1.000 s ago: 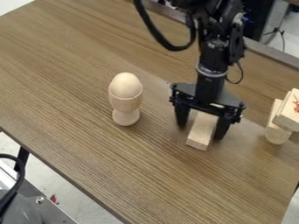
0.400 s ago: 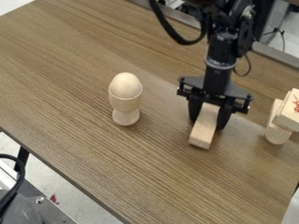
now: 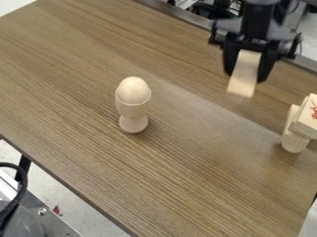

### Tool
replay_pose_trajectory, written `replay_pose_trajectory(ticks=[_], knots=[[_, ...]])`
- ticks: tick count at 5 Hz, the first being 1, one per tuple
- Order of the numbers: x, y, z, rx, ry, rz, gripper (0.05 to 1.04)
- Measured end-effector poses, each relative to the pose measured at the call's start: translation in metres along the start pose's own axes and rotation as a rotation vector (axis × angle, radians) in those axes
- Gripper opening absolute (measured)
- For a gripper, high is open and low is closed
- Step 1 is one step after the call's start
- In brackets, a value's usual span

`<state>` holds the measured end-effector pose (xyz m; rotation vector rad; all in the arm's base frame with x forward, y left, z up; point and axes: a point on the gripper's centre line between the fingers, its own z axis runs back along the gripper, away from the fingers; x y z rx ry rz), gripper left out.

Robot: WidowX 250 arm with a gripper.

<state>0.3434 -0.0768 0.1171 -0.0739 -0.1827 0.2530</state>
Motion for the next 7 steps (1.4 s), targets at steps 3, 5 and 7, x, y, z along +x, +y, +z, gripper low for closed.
replay_pose_trajectory(ticks=[3,5,7], knots=[[0.021,-0.046,0.018,-0.068,-0.011,0.092,0.565],[0.018,-0.069,0.013,-0.031,0.007,0.192,0.565],[0.009,-0.077,0.011,-0.023,0.021,0.198,0.565]])
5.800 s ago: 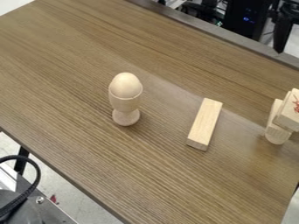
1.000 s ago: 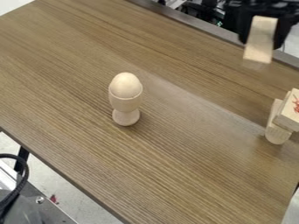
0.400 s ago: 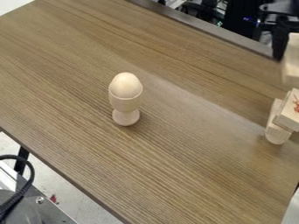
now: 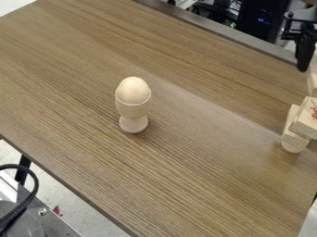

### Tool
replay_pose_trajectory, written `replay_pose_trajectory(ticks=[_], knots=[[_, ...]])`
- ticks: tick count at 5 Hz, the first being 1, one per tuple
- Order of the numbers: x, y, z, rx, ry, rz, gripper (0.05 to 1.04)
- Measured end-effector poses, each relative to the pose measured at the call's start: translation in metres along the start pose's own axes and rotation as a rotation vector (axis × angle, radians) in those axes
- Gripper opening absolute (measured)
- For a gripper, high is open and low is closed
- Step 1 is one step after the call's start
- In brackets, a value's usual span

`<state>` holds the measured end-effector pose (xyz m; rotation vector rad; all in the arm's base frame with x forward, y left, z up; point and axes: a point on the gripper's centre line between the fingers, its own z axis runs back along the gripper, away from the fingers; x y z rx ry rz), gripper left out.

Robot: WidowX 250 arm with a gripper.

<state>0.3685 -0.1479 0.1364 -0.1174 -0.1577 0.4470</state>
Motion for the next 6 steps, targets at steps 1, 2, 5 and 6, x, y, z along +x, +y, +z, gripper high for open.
replay_pose_trajectory(ticks=[1,2,5,6], knots=[[-0.009,0.003,-0.010,0.018,0.019,-0.009,0.565],[-0.013,0.002,-0.013,0.019,0.024,-0.014,0.565],[-0.023,-0.002,-0.021,0.044,0.043,-0.033,0.565],[-0.022,-0.002,-0.023,0.047,0.042,-0.032,0.565]])
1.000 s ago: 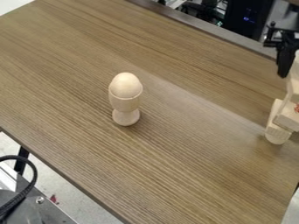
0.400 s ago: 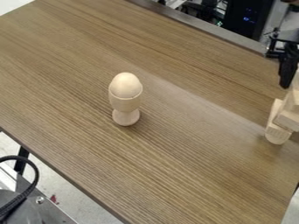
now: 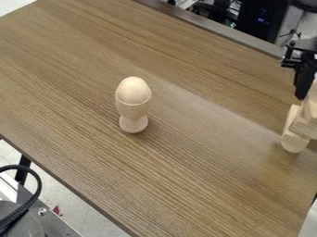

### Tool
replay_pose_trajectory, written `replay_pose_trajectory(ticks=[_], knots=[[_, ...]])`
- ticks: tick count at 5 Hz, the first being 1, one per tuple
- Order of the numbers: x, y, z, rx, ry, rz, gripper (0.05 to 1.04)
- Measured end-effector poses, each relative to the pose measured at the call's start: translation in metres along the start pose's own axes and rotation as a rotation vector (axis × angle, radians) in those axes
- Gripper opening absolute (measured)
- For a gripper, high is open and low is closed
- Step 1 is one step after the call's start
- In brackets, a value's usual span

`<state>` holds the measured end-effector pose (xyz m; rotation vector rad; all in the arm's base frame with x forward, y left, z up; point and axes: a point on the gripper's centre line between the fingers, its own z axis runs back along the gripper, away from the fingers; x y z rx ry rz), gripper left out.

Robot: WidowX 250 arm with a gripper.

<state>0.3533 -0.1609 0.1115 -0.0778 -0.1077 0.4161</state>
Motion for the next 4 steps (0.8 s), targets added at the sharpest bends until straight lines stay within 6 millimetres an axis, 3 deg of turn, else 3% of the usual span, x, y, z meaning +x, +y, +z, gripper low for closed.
replay_pose_trajectory(ticks=[4], knots=[[0.0008,0.0021,-0.0025,0.008,-0.010,0.008,0.565]])
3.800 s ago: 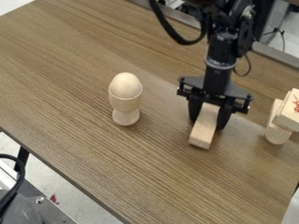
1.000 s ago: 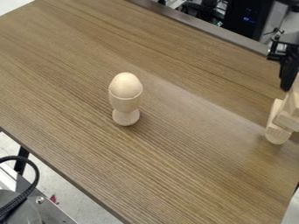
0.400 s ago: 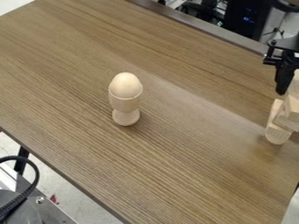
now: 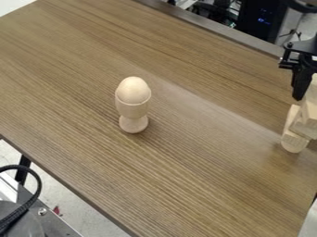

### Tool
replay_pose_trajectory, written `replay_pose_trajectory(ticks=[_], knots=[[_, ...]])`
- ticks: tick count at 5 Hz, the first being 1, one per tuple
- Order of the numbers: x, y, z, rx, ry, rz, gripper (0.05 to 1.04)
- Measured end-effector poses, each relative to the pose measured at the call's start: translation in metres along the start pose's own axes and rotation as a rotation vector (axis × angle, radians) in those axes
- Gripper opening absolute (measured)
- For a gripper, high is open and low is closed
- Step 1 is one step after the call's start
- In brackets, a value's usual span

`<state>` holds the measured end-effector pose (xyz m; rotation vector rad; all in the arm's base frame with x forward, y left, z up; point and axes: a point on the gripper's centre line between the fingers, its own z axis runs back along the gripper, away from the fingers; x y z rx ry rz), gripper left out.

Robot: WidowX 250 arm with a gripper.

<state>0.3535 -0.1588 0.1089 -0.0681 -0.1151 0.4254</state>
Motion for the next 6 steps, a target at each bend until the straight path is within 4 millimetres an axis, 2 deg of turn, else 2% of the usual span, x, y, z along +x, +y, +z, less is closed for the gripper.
replay_pose_trajectory(ticks=[3,4,6], knots=[[0.002,-0.002,0.000,-0.008,-0.016,-0.002,0.565],[0.001,-0.001,-0.009,0.009,-0.004,-0.005,0.565],[0.004,-0.002,-0.012,0.016,-0.007,-0.006,0.565]])
